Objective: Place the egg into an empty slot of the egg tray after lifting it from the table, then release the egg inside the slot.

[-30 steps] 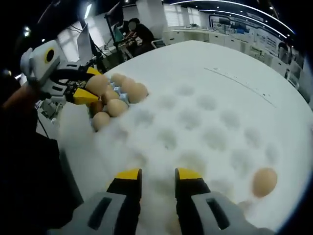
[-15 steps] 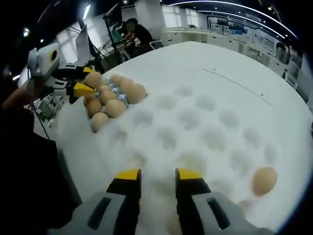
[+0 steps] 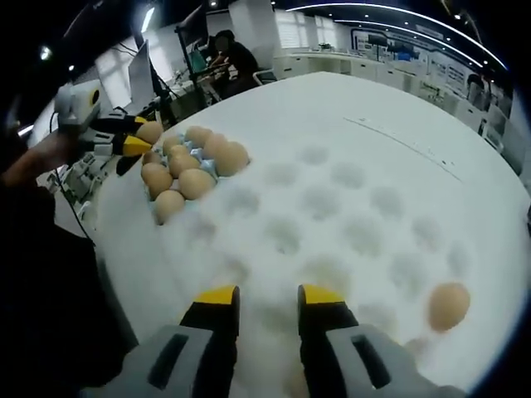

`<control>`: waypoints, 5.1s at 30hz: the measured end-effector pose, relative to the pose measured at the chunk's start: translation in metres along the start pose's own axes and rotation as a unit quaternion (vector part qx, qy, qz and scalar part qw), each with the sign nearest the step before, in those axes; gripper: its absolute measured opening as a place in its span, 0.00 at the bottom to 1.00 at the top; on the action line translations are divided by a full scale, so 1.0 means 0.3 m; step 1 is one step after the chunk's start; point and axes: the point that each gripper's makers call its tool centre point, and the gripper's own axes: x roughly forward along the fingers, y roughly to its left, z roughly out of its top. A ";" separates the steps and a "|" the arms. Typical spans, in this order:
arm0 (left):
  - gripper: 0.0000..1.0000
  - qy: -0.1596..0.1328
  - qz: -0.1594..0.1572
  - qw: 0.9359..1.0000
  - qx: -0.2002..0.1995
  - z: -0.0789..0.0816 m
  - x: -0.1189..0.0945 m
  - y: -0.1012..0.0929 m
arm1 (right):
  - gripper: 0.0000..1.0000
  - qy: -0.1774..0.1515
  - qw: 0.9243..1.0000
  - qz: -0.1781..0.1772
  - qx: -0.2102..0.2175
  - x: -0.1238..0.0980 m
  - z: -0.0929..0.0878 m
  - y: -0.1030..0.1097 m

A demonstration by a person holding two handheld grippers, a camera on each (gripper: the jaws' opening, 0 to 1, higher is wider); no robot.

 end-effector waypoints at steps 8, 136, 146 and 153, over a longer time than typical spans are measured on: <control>0.29 0.022 0.021 0.999 -0.020 -0.064 -0.027 0.069 | 0.29 -0.009 1.000 -0.002 0.001 0.000 0.001 0.000; 0.38 -0.009 -0.135 0.988 -0.073 0.087 0.000 -0.192 | 0.32 -0.047 0.996 -0.033 0.073 -0.166 -0.053 -0.116; 0.38 -0.006 -0.135 0.988 -0.074 0.082 -0.001 -0.195 | 0.32 -0.003 0.998 -0.058 -0.025 -0.168 -0.118 -0.111; 0.38 0.002 -0.139 0.988 -0.074 0.064 0.001 -0.201 | 0.32 0.005 0.998 -0.059 -0.024 -0.179 -0.135 -0.100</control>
